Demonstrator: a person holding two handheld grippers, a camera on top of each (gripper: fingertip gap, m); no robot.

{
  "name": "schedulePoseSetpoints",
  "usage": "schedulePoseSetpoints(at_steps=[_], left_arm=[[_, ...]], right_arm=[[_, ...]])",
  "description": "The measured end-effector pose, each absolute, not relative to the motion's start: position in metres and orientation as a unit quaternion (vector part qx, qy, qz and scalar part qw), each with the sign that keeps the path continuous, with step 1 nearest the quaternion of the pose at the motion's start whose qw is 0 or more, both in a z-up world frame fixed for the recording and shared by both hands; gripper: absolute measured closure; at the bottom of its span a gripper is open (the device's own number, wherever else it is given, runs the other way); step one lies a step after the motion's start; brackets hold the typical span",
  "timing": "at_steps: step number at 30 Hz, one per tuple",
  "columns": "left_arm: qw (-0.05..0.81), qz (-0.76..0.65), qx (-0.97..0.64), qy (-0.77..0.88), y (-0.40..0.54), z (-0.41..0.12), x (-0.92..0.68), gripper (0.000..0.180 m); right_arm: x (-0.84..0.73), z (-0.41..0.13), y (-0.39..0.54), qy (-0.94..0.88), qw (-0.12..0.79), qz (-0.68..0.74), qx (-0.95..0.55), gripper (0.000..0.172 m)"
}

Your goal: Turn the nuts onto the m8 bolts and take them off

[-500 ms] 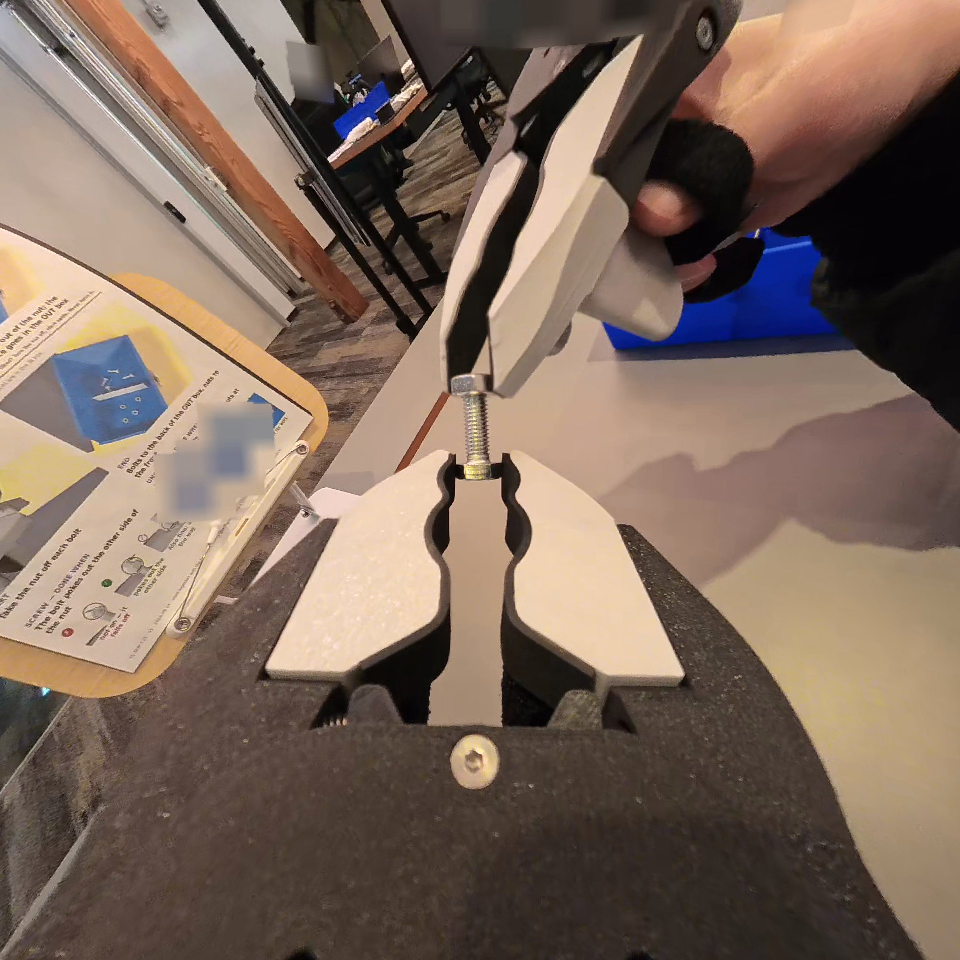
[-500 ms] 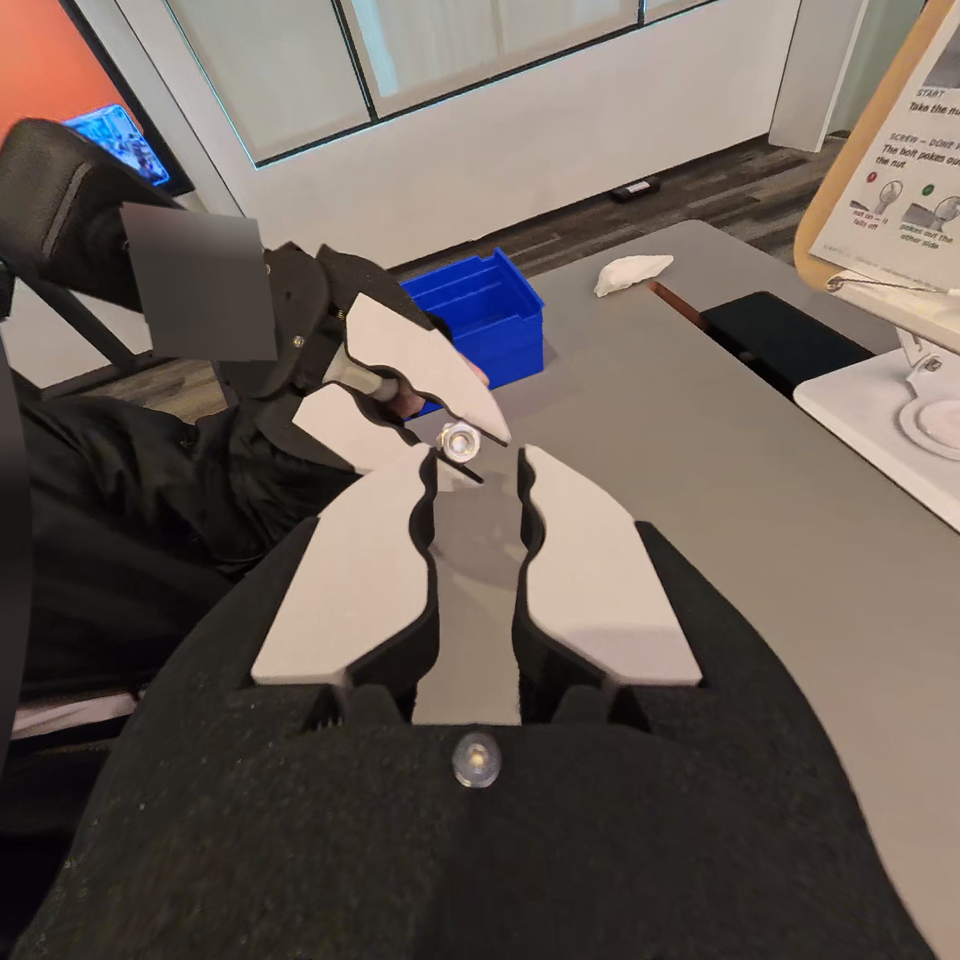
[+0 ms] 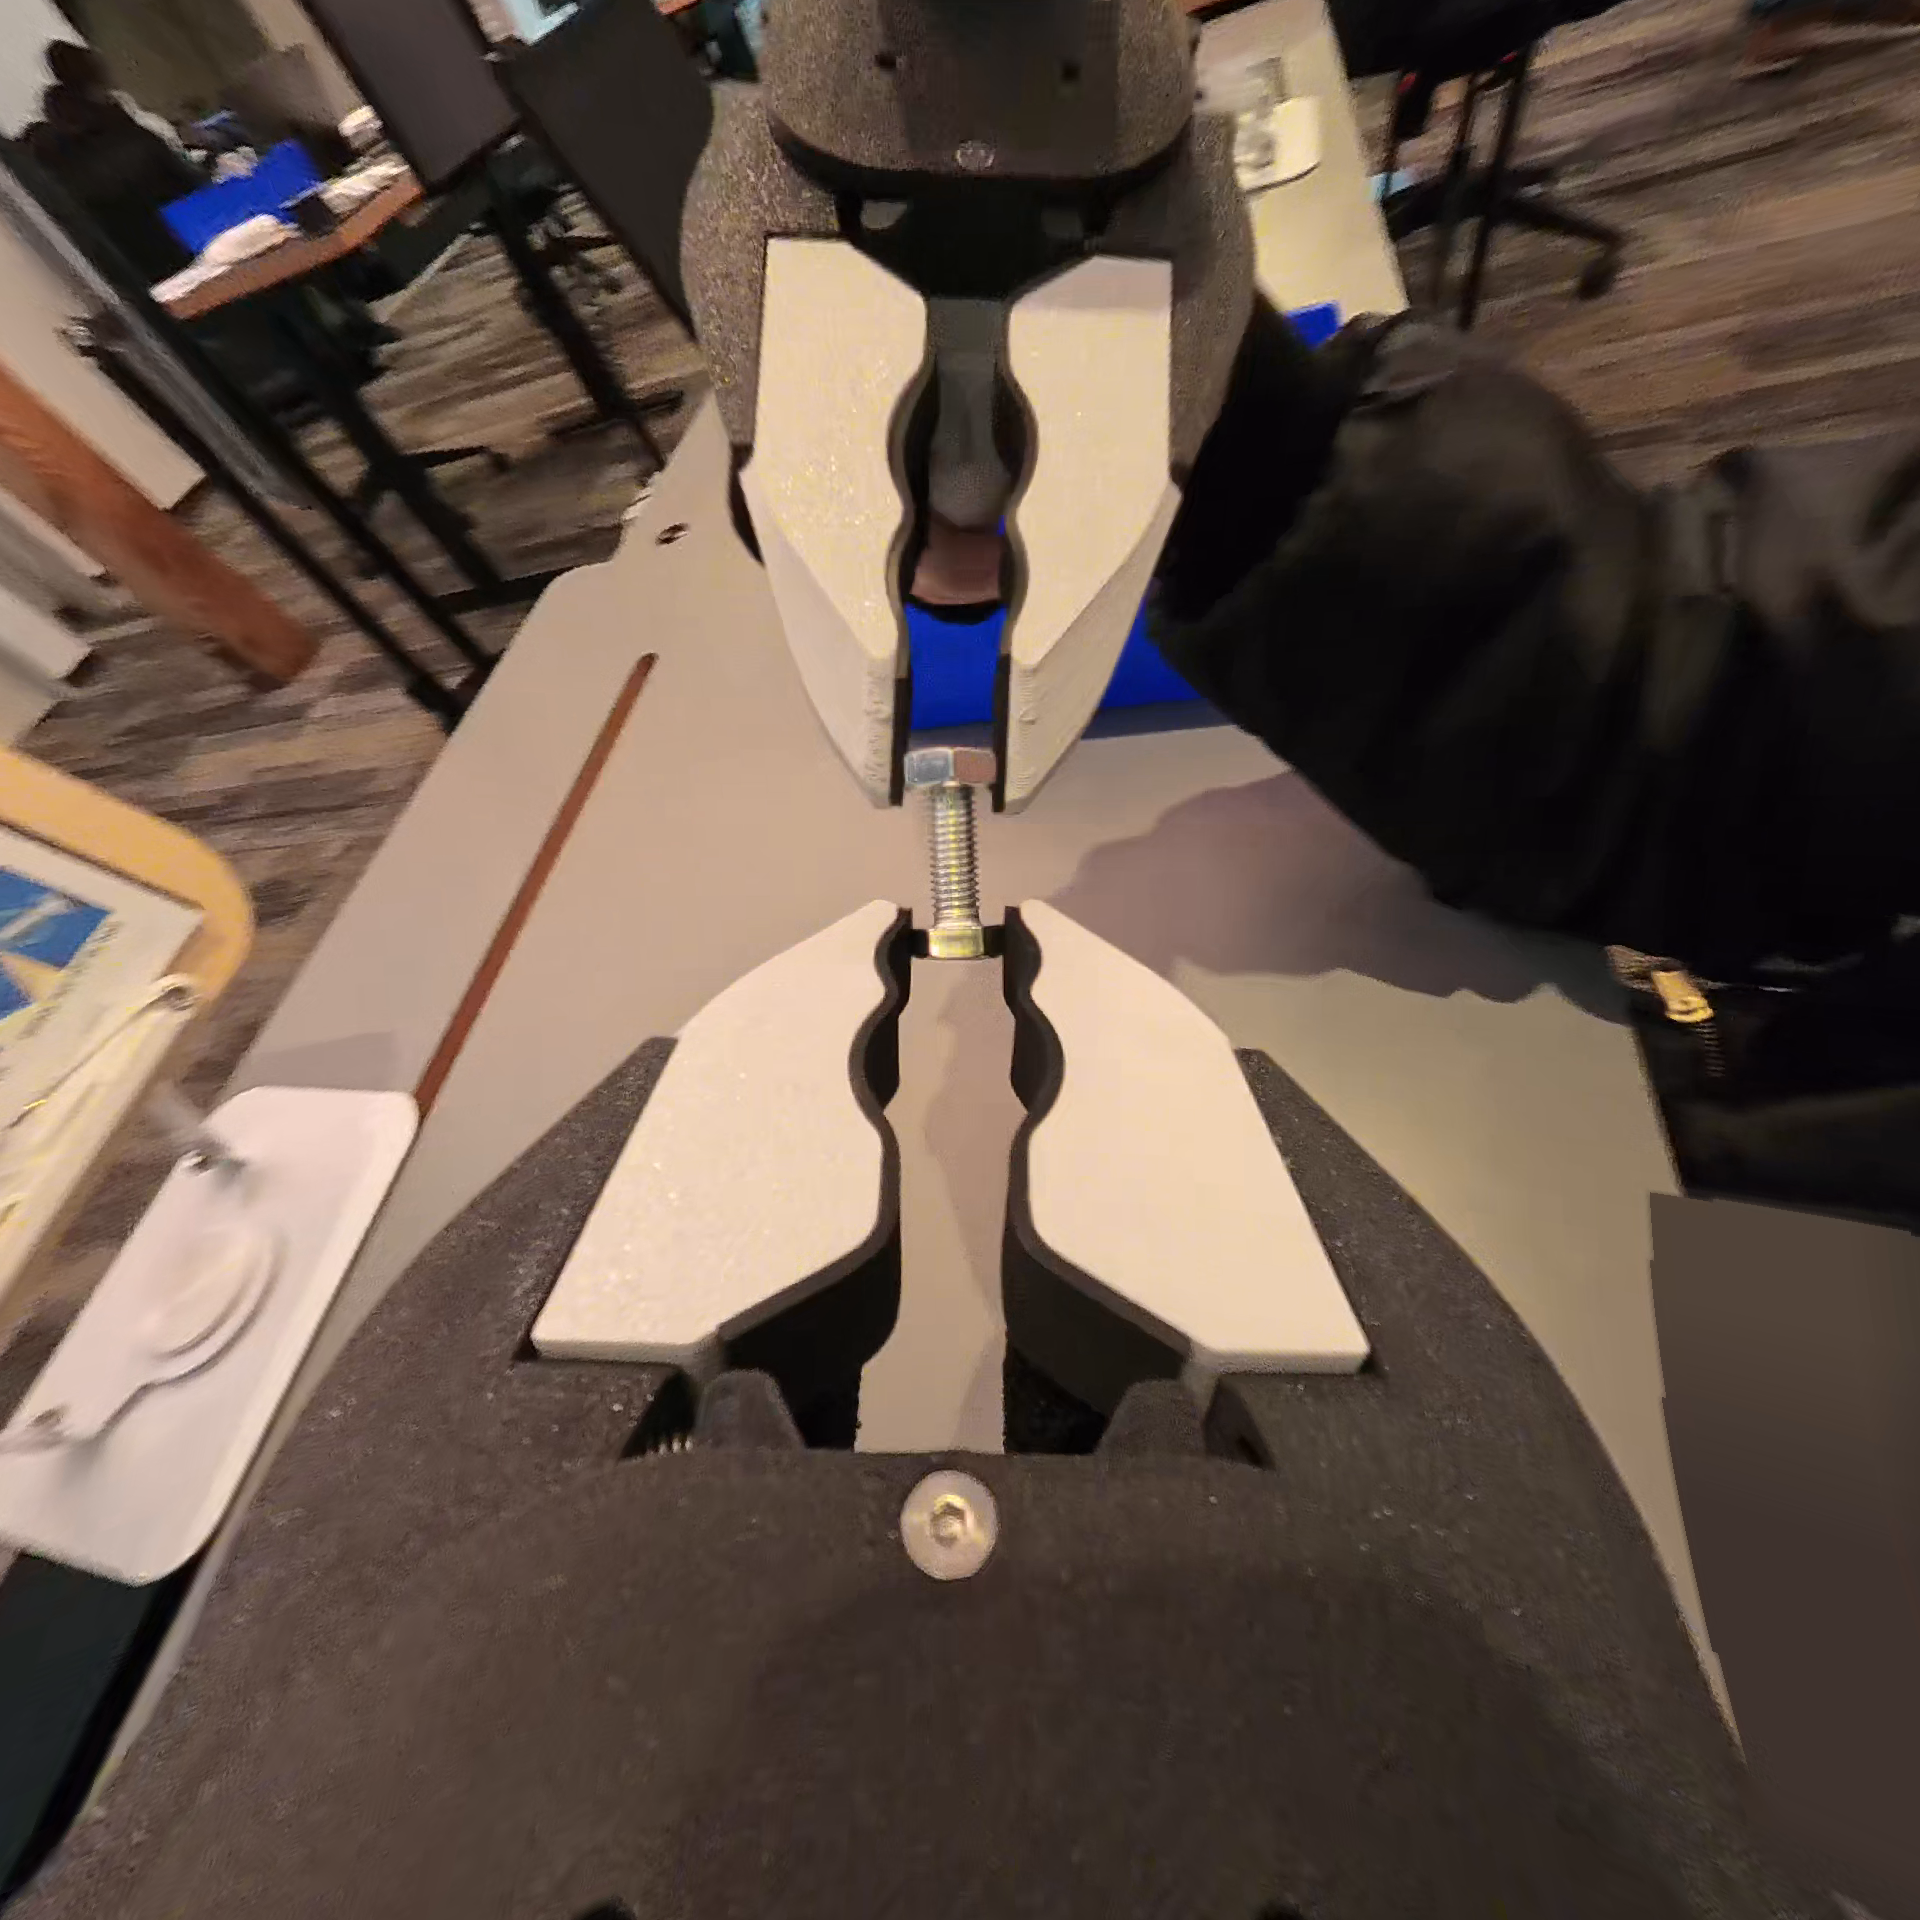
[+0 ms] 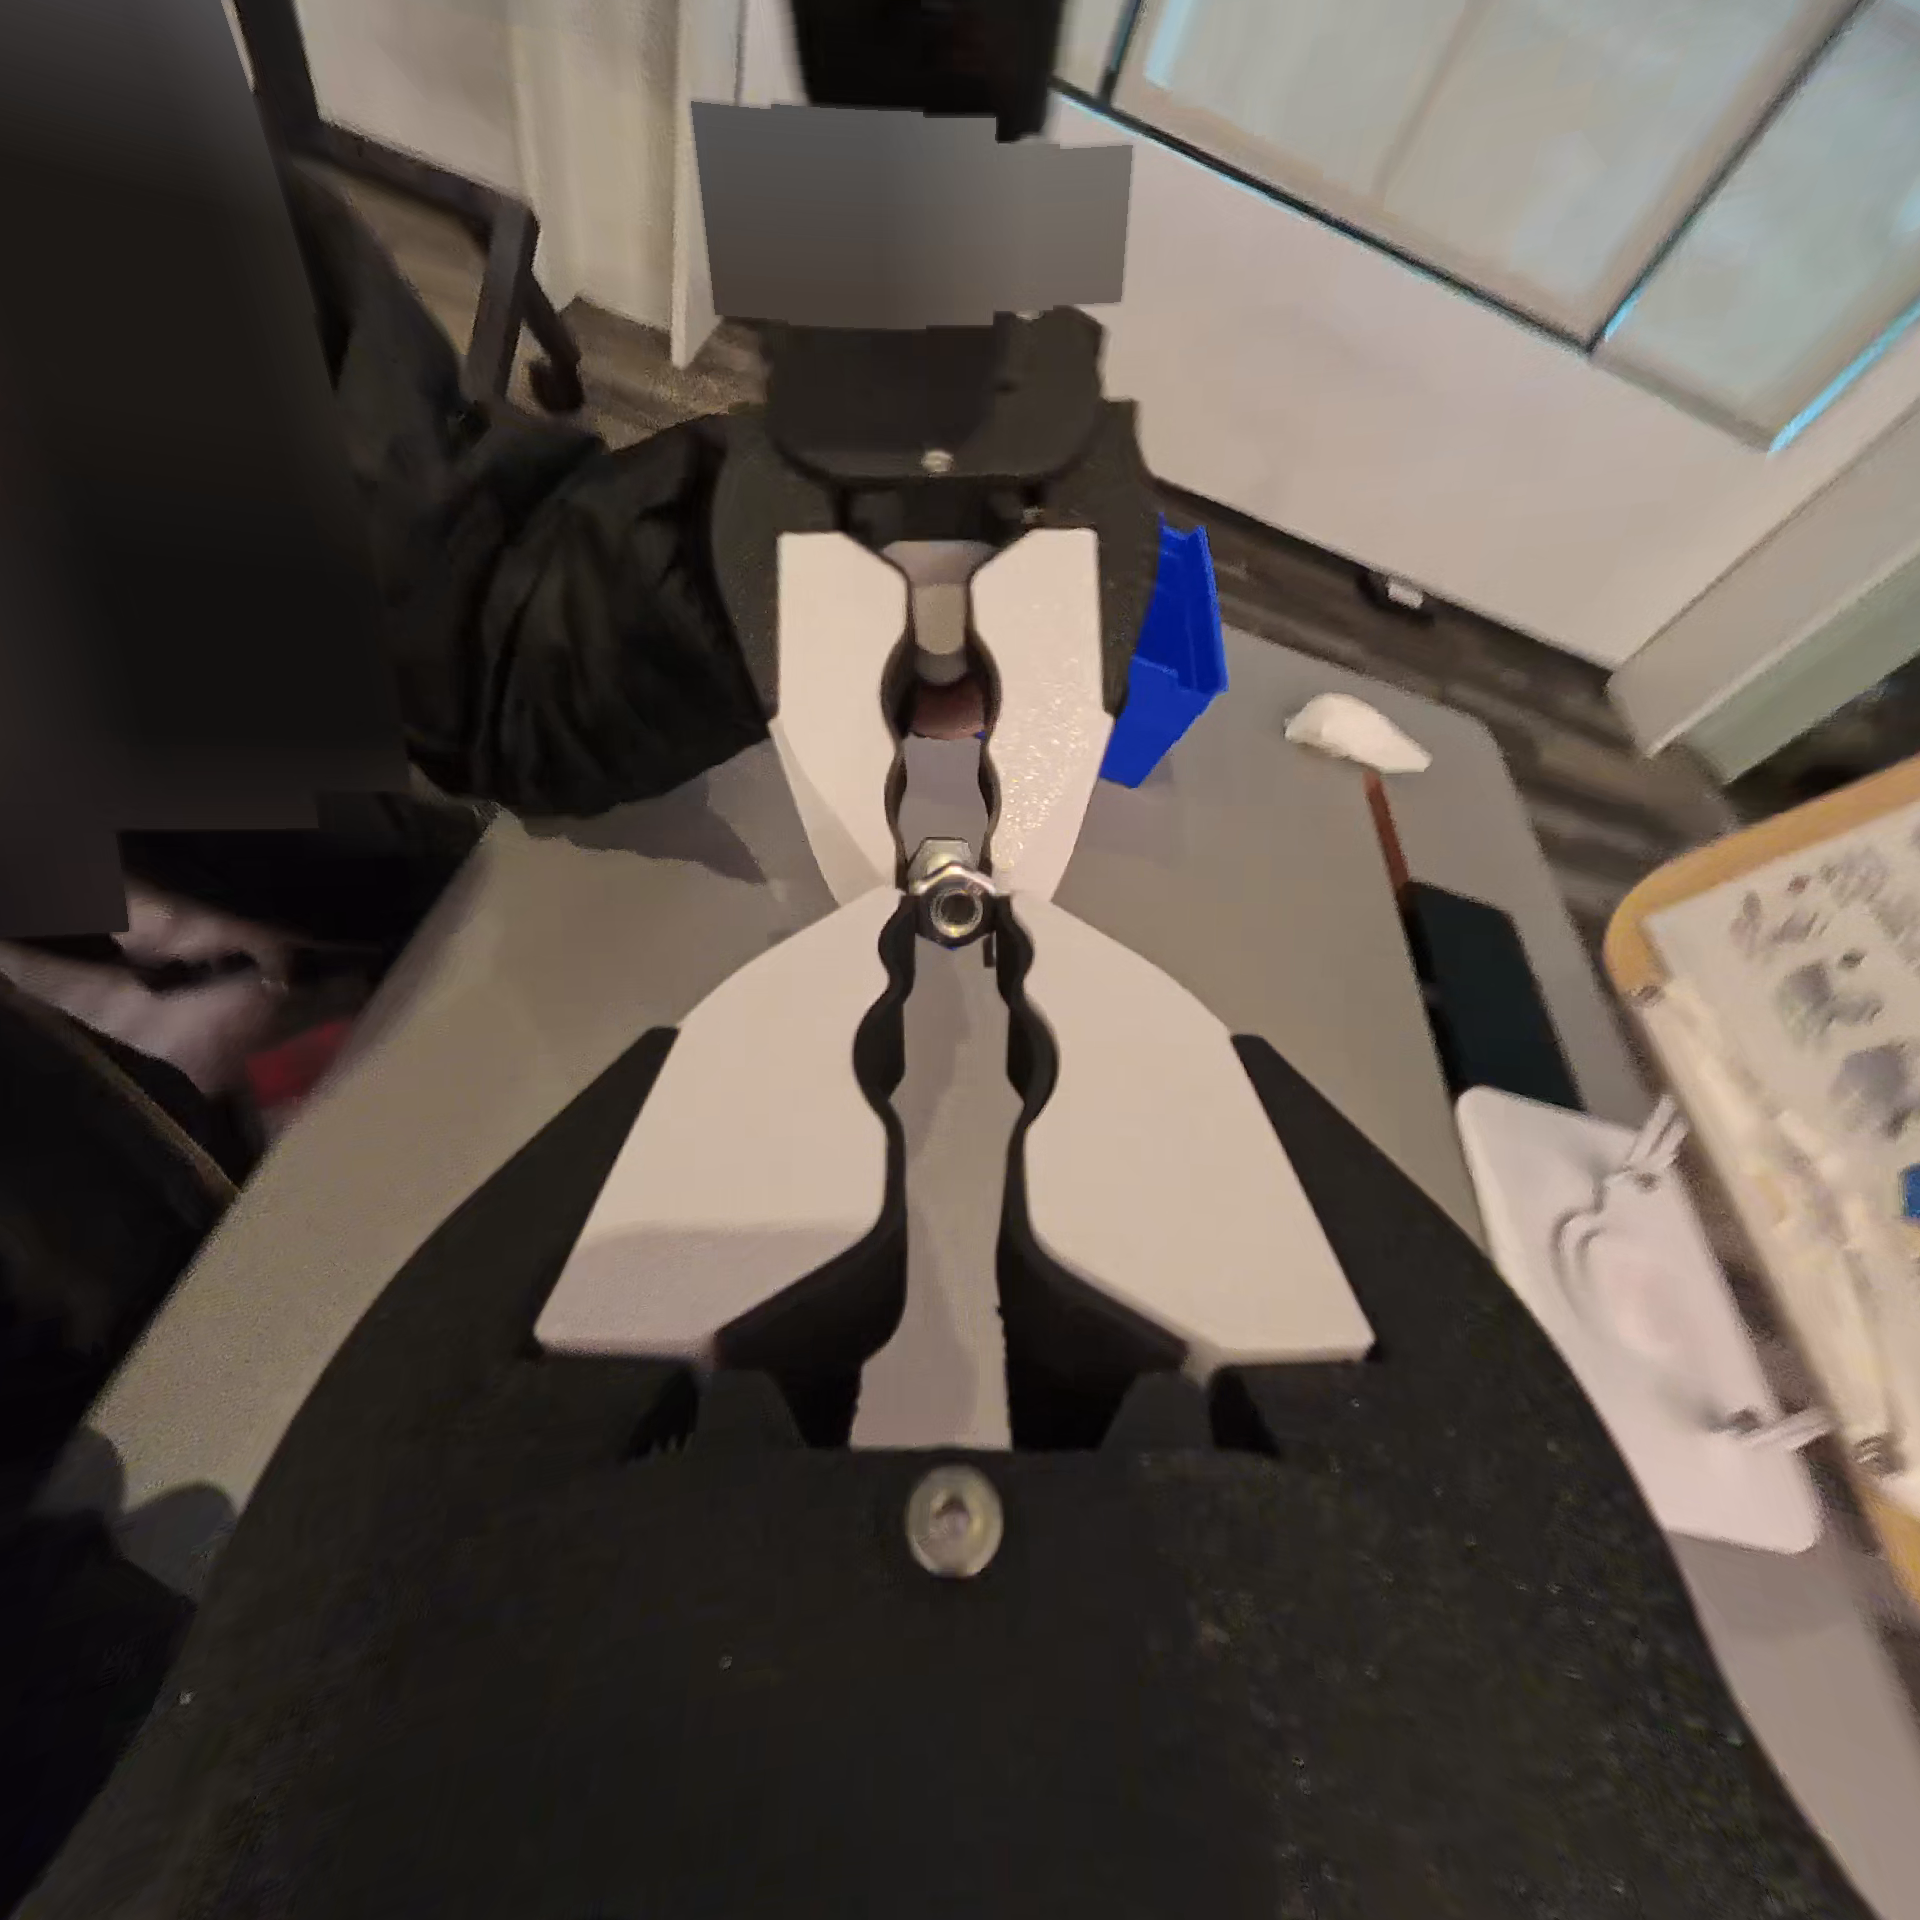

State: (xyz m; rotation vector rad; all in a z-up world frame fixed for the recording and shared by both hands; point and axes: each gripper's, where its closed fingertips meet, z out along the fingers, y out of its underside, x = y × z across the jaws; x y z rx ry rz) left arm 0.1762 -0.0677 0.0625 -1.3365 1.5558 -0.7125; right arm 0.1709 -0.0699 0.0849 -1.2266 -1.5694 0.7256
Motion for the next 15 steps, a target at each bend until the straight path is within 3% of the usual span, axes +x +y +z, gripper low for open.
schedulePoseSetpoints(at_steps=[10, 15], left_arm=[[0.432, -0.352, -0.531, 0.639, -0.084, 0.066, 0.177, 0.164], [0.468, -0.311, -0.543, 0.625, -0.070, 0.069, 0.175, 0.164]], right_arm=[[0.170, 0.089, -0.084, -0.683, 0.519, 0.259, -0.445, 0.158], [0.169, 0.096, -0.075, -0.648, 0.526, 0.275, -0.478, 0.151]])
